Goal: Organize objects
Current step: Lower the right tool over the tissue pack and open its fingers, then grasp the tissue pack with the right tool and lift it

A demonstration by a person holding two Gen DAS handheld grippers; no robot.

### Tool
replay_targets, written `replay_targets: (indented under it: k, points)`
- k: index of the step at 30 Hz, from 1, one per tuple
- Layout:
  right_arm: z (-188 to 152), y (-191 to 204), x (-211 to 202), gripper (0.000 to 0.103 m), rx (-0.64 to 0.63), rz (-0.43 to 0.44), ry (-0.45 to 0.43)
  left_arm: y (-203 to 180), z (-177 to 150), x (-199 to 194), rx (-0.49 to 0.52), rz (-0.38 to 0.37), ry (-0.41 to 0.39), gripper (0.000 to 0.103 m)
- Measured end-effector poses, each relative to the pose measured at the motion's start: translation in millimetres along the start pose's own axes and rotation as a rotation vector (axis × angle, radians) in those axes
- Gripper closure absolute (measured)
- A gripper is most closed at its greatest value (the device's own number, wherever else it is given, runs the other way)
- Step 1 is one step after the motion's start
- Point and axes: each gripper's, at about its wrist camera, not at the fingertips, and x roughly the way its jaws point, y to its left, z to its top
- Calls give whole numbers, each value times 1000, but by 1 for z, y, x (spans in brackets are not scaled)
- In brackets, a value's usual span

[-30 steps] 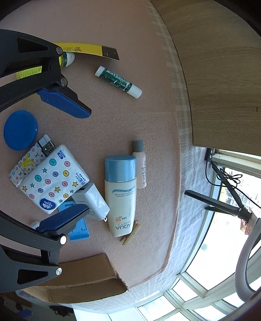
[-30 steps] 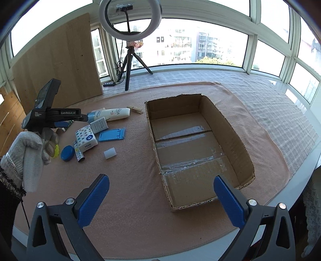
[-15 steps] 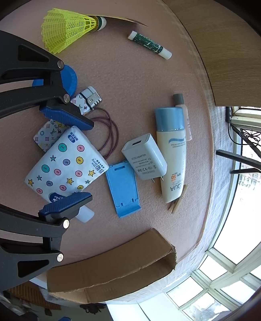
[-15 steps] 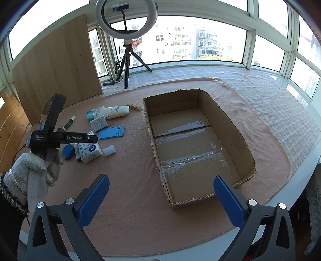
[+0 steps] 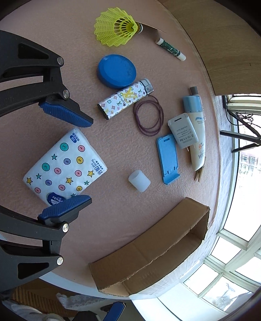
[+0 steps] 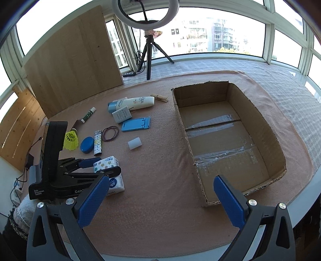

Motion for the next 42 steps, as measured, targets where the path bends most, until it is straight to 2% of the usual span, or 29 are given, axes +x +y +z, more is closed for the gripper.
replay_targets:
  k: [3, 7, 12, 17, 22, 25, 27, 32, 35, 42]
  points:
    - [7, 2, 10, 1, 4, 42, 18, 6, -10, -19, -38, -1, -29, 23]
    - [15, 10, 25, 1, -32, 95, 33, 21, -26, -32, -131, -72, -21, 23]
    - [17, 27, 54, 3, -80, 228, 131, 27, -39, -37, -180, -116, -15, 23]
    - [17, 39, 88, 24, -103, 251, 224, 23, -41, -30, -198, -124, -9, 23]
    - [17, 41, 114, 35, -81, 304, 304, 23, -41, -21, -225, -134, 8, 23]
    - [15, 44, 123, 39, -70, 368, 351, 22, -40, -17, -228, -152, 14, 23]
    - [14, 47, 129, 41, -78, 371, 369, 20, -40, -16, -225, -157, 15, 24]
    - [10, 50, 140, 59, -63, 412, 427, 14, -42, -15, -208, -183, 19, 46]
    - [7, 52, 142, 68, -62, 436, 442, 12, -43, -15, -204, -177, 19, 48]
    - [7, 56, 128, 68, -100, 426, 419, 0, -41, -25, -188, -172, -1, 49]
